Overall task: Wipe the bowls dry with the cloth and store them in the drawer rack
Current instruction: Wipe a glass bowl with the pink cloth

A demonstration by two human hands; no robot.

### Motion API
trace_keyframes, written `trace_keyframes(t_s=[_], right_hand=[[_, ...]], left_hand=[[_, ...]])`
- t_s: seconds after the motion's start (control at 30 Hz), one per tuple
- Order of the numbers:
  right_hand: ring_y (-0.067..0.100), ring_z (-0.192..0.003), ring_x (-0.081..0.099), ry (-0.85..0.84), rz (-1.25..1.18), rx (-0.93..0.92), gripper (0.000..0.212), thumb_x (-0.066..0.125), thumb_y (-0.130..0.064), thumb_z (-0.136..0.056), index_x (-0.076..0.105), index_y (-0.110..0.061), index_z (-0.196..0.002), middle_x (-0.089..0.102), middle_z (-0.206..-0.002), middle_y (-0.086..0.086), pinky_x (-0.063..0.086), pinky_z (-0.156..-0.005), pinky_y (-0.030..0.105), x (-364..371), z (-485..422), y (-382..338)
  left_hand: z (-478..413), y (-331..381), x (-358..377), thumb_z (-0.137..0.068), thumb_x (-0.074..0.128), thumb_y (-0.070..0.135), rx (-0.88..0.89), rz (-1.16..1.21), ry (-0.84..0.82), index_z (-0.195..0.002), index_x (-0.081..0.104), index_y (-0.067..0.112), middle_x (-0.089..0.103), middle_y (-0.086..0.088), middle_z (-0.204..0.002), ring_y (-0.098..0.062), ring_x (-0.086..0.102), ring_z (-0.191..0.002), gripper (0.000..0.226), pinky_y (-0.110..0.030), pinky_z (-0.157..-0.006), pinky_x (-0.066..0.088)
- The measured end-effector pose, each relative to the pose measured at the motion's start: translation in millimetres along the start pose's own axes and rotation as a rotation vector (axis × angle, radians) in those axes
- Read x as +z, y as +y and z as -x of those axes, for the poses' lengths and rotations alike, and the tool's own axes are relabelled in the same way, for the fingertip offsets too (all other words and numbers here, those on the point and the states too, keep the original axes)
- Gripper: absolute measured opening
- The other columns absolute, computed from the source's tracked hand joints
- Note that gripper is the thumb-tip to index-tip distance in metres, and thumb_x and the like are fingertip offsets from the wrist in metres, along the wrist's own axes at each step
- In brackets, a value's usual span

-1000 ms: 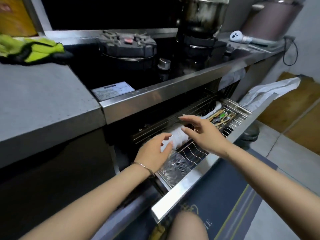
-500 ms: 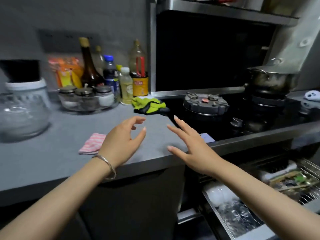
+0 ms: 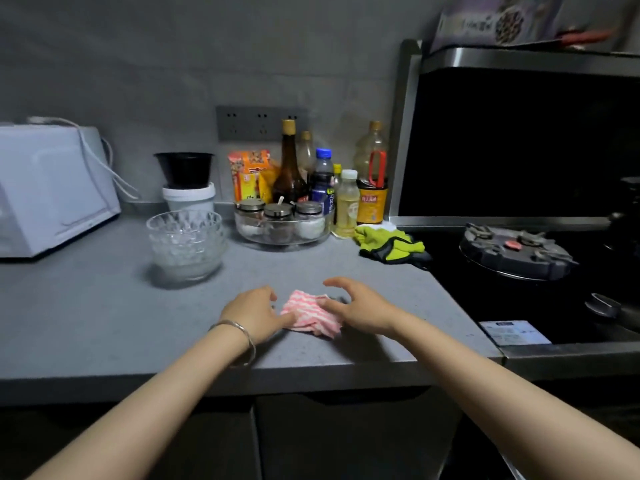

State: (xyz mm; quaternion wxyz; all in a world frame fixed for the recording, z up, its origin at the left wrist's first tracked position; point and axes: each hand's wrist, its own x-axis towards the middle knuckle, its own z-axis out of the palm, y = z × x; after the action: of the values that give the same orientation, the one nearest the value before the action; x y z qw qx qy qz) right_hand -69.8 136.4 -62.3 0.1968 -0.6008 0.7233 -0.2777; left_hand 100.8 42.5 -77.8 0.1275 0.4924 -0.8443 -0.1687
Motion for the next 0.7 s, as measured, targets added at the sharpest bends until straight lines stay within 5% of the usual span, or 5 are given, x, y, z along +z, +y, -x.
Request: trace_keyframes(t_s=[0.17,0.3,0.4,0.53,0.7], right_hand=[[0.017,-0.133,0.039,-0.116,-0.037,0.037,0.06,0.062,-0.026,-0.091,0.035,-0.018,-0.144,0.038,-0.149,0.001,0.027,-0.09,0.014,4.7,-17.2,-5.4],[0.018,-0.133,0.039,-0.21,-0.271,0.098,0.075,0.07,-0.025,-0.084,0.028,-0.021,-0.146,0.035,-0.149,0.003,0.032,-0.1,0.021,0.1,-26.8,-4.6],[0.02,-0.122,0.051,-0.242,-0.517,0.12,0.085,0.082,-0.023,-0.071,0.036,-0.018,-0.143,0.052,-0.134,0.009,0.038,-0.106,0.033,-4.3,-36.3,-2.5],[0.024,-0.104,0.061,-0.371,-0.71,0.084,0.046,0.072,-0.024,-0.078,0.061,-0.007,-0.119,0.065,-0.116,0.013,0.045,-0.096,0.033,1.3,-43.0,-15.7],[0.02,-0.1,0.065,-0.492,-0.879,0.068,0.025,0.058,-0.021,-0.091,0.059,-0.009,-0.113,0.068,-0.11,0.011,0.05,-0.091,0.027,20.2,-49.6,-57.2]], left_hand=[[-9.9,0.6,-2.5,-0.077,0.07,0.016,0.056,0.209,-0.119,-0.089,0.072,0.012,0.06,-0.001,-0.072,-0.015,0.053,-0.071,0.013,-0.016,-0.055,0.038],[-10.8,-0.2,-10.5,-0.09,0.057,0.003,0.26,0.409,-0.106,-0.107,0.067,0.014,0.062,0.004,-0.092,-0.008,0.054,-0.08,0.022,-0.011,-0.069,0.041],[-10.7,-3.8,-25.4,-0.095,0.048,0.0,0.388,0.548,-0.081,-0.108,0.064,0.02,0.066,0.002,-0.105,-0.012,0.057,-0.086,0.029,-0.031,-0.08,0.048],[-12.8,-8.6,-50.0,-0.096,0.049,0.006,0.473,0.658,0.037,-0.112,0.059,0.029,0.061,0.0,-0.104,-0.016,0.052,-0.078,0.03,-0.034,-0.075,0.049],[-23.7,-20.6,-73.9,-0.094,0.049,-0.001,0.488,0.755,0.049,-0.117,0.057,0.021,0.063,0.001,-0.103,-0.018,0.055,-0.085,0.033,-0.031,-0.081,0.047]])
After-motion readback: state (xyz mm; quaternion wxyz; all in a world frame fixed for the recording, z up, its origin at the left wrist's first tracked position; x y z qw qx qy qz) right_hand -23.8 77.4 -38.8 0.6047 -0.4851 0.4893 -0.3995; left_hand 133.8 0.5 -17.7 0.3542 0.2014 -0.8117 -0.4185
